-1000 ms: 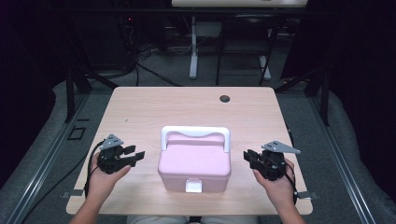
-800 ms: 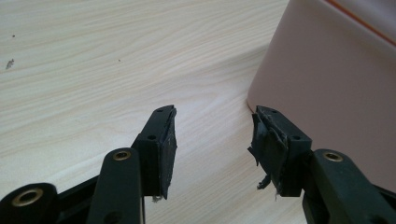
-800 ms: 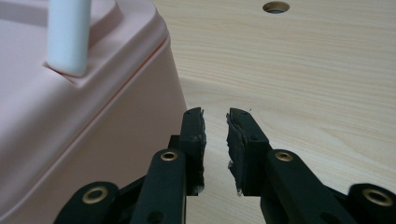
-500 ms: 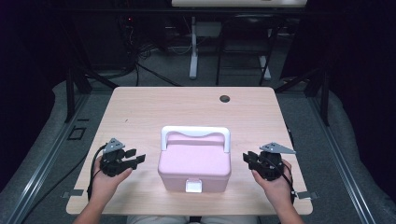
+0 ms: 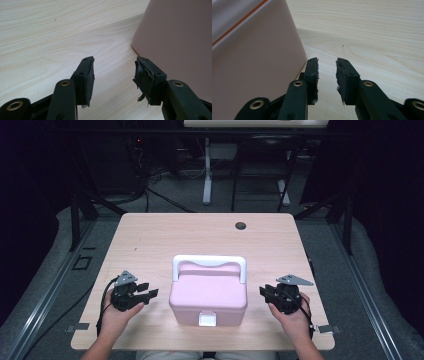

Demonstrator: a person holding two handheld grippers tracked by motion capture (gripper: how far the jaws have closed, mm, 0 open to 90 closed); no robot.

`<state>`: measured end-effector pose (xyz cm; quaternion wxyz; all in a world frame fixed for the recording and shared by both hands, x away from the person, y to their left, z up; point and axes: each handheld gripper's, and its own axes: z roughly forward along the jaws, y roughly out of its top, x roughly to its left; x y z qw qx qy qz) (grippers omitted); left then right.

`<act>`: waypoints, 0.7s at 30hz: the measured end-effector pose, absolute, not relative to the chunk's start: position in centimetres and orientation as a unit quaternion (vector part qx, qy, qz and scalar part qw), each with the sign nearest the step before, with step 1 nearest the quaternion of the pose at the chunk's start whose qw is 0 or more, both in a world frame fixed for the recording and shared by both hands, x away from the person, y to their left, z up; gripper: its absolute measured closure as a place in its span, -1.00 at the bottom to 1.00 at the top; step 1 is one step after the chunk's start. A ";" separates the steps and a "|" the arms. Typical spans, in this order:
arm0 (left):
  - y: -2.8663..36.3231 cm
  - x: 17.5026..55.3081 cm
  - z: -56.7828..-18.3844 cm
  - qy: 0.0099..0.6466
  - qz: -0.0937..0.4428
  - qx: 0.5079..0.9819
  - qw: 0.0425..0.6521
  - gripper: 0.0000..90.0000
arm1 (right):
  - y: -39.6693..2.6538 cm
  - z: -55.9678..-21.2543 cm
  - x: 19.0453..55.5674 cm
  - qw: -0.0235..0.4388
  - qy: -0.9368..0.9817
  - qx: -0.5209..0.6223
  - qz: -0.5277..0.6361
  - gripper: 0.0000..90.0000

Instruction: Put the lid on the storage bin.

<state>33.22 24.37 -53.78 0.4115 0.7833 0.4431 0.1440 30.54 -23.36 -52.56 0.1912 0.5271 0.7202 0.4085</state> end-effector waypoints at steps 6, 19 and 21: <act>24.3 33.3 -54.0 0.438 0.151 0.788 0.405 0.09 | -23.3 -53.0 30.7 0.191 0.722 0.528 0.405 0.50; 23.9 33.4 -54.1 0.411 0.173 0.800 0.400 0.04 | -23.2 -54.0 31.1 0.202 0.729 0.522 0.394 0.31; 23.9 33.4 -54.0 0.412 0.179 0.800 0.399 0.04 | -23.2 -54.2 31.2 0.202 0.726 0.524 0.397 0.27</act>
